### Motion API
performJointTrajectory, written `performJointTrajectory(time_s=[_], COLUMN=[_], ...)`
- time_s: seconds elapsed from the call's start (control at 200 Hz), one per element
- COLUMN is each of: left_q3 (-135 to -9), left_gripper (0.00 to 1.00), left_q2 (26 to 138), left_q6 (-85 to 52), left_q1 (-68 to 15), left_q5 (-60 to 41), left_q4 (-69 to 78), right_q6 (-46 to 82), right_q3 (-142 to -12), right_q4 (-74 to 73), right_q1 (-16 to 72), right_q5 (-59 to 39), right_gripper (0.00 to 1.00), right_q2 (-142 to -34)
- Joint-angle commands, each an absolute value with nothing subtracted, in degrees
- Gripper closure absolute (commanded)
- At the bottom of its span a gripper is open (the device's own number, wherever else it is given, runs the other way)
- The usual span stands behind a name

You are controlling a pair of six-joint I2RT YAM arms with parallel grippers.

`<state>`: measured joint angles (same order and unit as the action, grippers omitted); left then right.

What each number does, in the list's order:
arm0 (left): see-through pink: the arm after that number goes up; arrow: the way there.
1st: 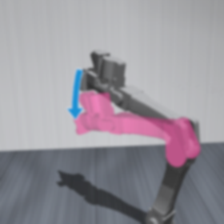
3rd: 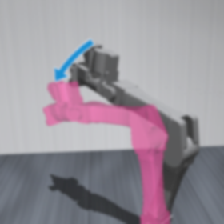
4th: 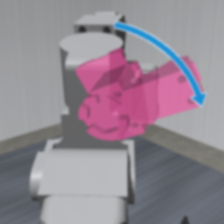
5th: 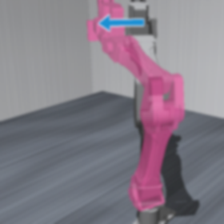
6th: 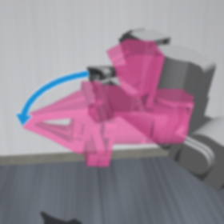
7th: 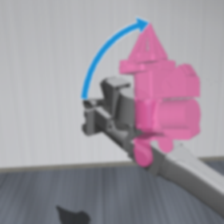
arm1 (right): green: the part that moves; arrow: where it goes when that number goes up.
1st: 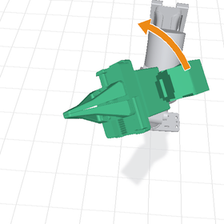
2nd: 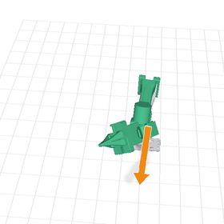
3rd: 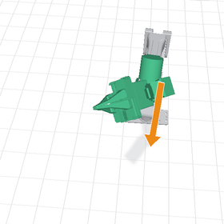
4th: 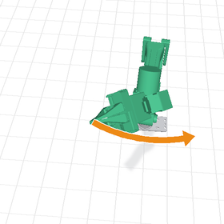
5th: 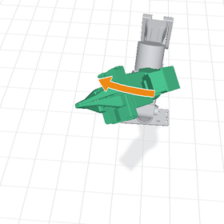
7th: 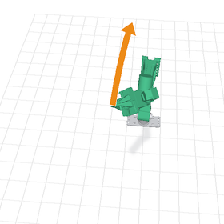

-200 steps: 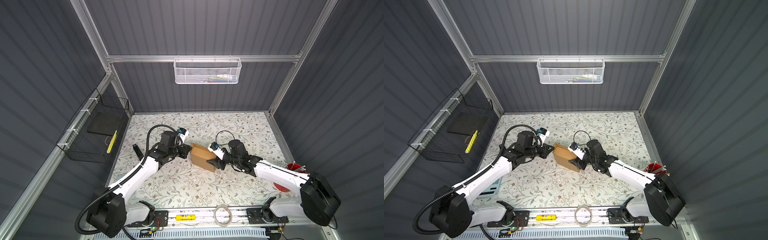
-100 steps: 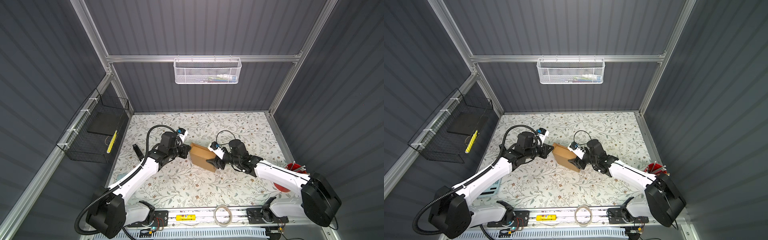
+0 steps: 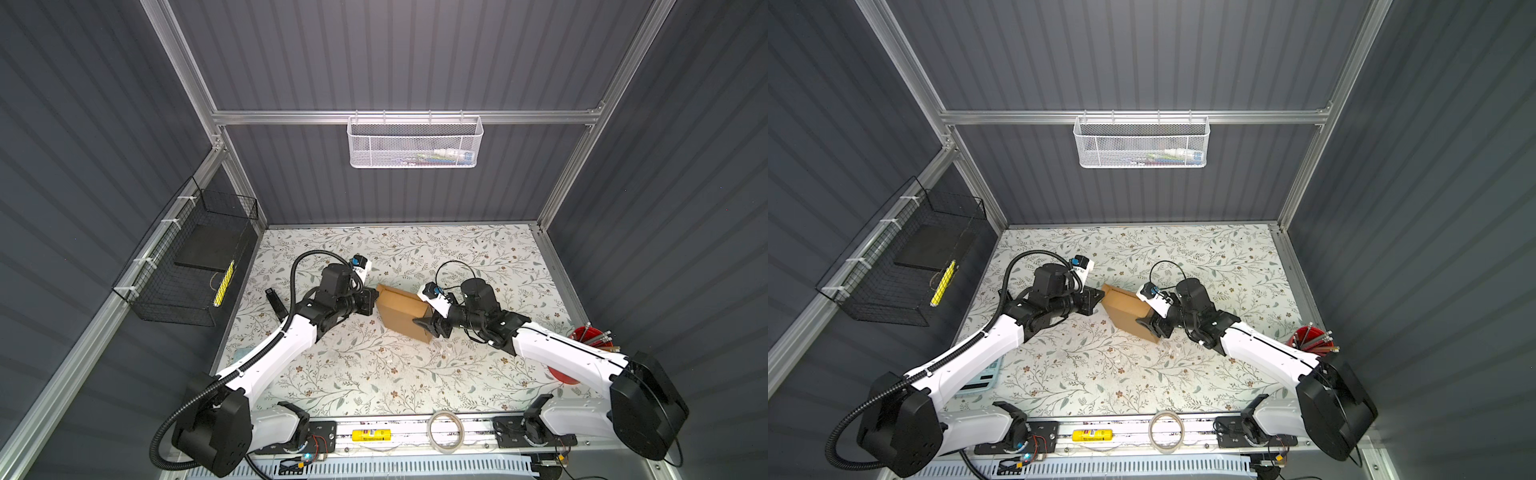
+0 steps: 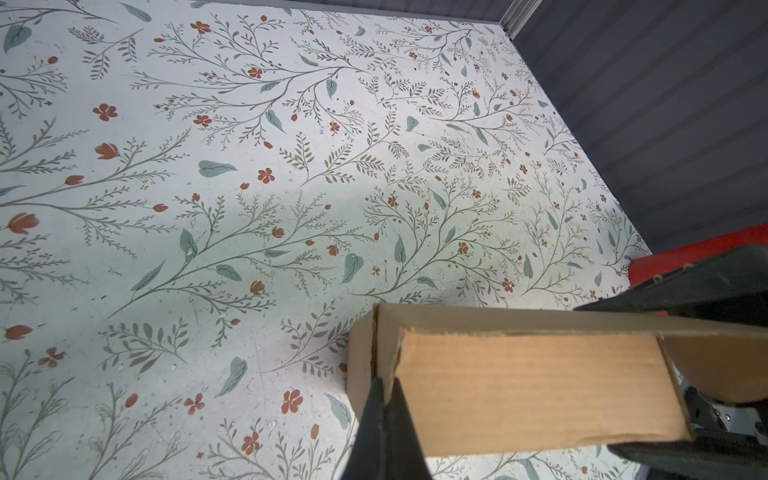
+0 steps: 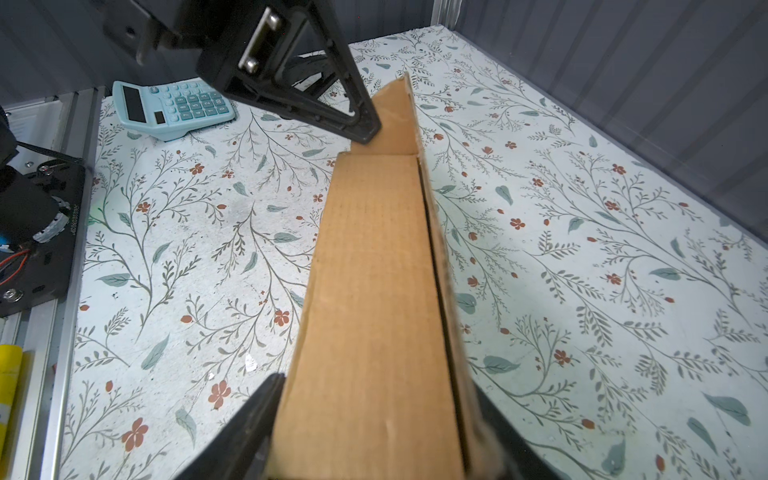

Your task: Fold the paper box

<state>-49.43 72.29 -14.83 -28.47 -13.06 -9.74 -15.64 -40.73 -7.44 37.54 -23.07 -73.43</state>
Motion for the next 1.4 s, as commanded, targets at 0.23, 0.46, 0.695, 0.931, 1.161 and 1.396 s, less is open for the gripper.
performJointTrajectory(time_s=[0.23,0.46,0.695,0.931,1.161,1.396], left_q3=[-47.9,-48.0,-48.7,-50.3,-51.3,-52.2], left_gripper=[1.00,1.00,1.00,1.00,1.00,1.00], left_q2=[70.8,71.0,72.1,73.5,74.0,74.7], left_q6=[-19.1,-21.6,-24.0,-25.8,-26.9,-27.2], left_q1=[-29.6,-31.1,-32.7,-34.1,-34.7,-35.3], left_q5=[-9.9,-7.3,-4.7,-2.2,-1.2,-1.0], left_q4=[-12.8,-12.5,-12.5,-13.4,-14.1,-14.3], right_q6=[-15.3,-13.7,-12.0,-10.2,-8.5,-2.4], right_q3=[-37.9,-37.1,-36.1,-35.3,-35.3,-39.5], right_q4=[-6.3,-6.8,-6.4,-2.8,2.0,6.5], right_q1=[37.6,37.5,37.5,37.9,40.6,41.7], right_q5=[-16.9,-15.6,-15.1,-14.5,-11.1,-0.7], right_gripper=[0.35,0.35,0.35,0.35,0.36,0.42], right_q2=[-70.9,-70.5,-67.8,-62.7,-57.3,-52.9])
